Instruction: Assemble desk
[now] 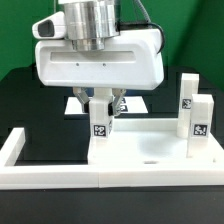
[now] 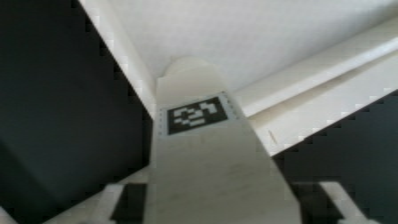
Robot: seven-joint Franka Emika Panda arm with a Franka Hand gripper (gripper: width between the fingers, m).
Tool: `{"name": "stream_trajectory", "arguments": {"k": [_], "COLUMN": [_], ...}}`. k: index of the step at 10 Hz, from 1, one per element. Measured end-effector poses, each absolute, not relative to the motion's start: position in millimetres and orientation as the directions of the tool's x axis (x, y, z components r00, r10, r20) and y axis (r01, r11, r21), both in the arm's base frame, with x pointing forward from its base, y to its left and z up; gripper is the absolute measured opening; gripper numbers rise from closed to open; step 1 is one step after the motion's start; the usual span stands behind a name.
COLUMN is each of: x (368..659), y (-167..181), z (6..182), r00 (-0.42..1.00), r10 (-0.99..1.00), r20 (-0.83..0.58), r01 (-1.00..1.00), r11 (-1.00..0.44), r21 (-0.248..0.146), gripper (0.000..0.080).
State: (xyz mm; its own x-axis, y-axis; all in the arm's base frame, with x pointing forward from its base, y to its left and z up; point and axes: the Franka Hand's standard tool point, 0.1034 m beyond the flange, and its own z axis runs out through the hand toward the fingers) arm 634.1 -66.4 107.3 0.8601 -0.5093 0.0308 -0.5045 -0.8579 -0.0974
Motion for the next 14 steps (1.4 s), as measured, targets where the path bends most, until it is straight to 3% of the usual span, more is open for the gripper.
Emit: {"name": "stream_trajectory", "arguments": {"k": [4,5,6,7,8,10,14], "x": [634,635,637,638,638,639,644], "y": [-66,-64,-59,-57,-54,-48,-47], "z": [107.1,108.9,119.0,129.3,146.2,186.2,188.4], "r00": [0.869,0.869,0.871,0.871,0.872,0.876,0.874], "r10": [-0.494,-0.494,-0.489,-0.489,-0.487,-0.482,-0.486], "r20": [0.032,0.033,0.043,0.048,0.049,0.03,0.031], "r01": [-0.49,-0.488,-0.482,-0.481,-0.478,-0.471,-0.475], "r11": [-0.866,-0.867,-0.869,-0.868,-0.868,-0.867,-0.865], "r21": [-0.099,-0.101,-0.113,-0.123,-0.135,-0.159,-0.162], "gripper": [0.0328,0.0425,0.0588,0.0588,0.0637,0.0646,0.0648]}}
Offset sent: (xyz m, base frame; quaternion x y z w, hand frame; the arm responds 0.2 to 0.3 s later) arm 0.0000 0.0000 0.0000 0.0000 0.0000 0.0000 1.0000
